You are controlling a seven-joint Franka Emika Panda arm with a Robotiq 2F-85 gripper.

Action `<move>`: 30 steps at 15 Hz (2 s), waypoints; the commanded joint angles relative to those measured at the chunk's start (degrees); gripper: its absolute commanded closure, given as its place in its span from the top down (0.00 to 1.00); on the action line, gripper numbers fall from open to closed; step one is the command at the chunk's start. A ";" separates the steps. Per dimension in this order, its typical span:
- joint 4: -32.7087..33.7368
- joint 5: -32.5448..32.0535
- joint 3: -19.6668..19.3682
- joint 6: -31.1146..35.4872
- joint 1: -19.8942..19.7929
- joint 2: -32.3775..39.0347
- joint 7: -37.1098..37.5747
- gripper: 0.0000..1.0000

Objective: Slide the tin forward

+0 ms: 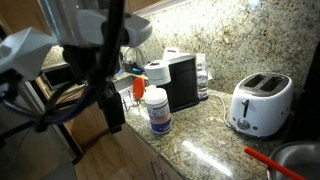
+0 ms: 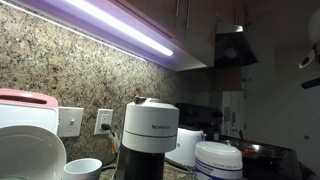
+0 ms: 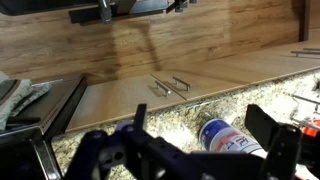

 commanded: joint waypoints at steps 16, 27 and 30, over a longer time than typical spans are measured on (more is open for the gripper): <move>-0.21 -1.09 6.09 -1.04 1.02 0.01 -3.15 1.00; 1.43 -9.76 21.85 1.69 9.03 10.24 2.13 1.00; 2.44 -6.90 23.26 6.97 10.21 13.50 7.72 1.00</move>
